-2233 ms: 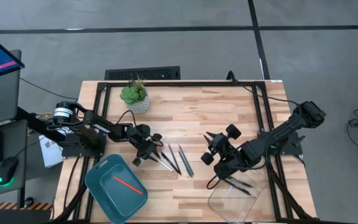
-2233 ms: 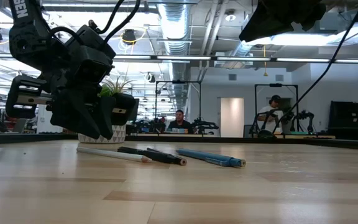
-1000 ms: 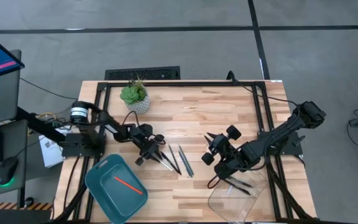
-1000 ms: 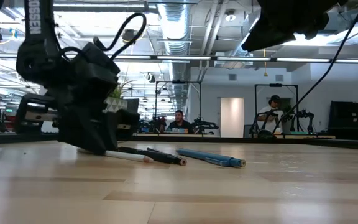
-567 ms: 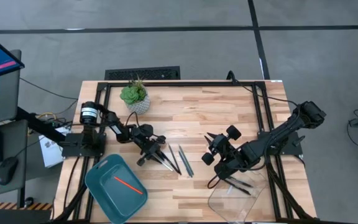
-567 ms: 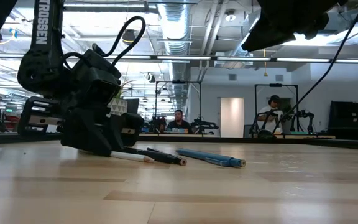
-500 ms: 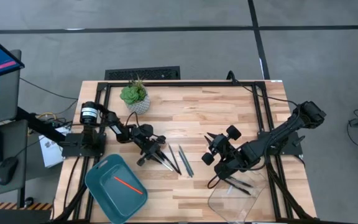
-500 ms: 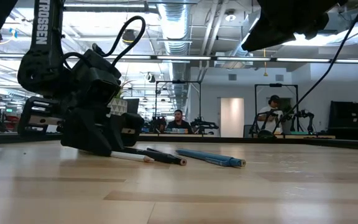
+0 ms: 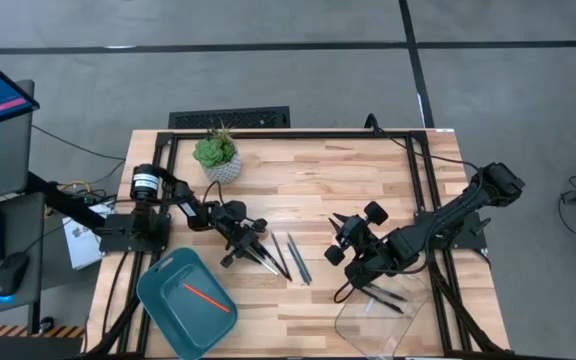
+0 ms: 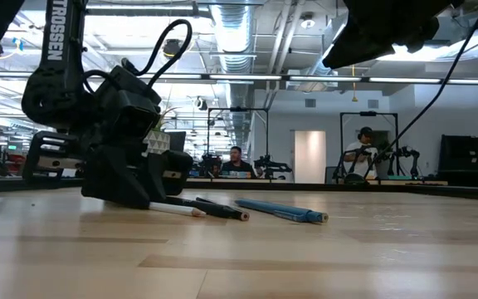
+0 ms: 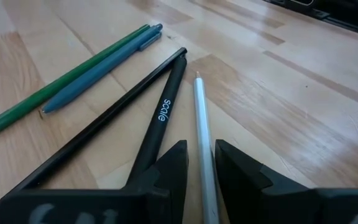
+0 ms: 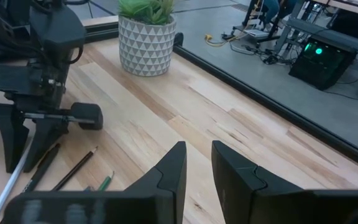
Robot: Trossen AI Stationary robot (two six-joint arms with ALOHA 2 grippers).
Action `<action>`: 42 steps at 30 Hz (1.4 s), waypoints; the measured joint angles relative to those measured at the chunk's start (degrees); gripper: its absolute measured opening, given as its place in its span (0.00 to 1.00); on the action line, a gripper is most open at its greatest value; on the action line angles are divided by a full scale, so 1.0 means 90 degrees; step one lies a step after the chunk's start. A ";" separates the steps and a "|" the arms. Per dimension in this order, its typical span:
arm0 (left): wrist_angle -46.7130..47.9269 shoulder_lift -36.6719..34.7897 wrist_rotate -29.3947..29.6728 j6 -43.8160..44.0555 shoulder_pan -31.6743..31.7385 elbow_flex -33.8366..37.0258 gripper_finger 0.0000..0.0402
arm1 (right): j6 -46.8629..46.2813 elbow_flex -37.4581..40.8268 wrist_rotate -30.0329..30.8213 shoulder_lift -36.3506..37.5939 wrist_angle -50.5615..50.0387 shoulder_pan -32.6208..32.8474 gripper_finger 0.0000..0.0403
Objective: Sort pens & pencils
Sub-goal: Put the white pencil into the blue bin
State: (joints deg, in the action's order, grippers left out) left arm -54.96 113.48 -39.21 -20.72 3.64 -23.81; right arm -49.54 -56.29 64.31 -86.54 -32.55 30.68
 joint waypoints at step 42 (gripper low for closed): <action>-0.0522 0.0412 -0.0101 0.0005 -0.0012 -0.0066 0.02 | 0.0000 -0.0002 0.0002 0.0002 -0.0003 -0.0001 0.24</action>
State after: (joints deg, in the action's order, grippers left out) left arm -59.66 117.19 -40.12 -20.67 3.53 -24.40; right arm -49.54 -56.31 64.34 -86.52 -32.57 30.67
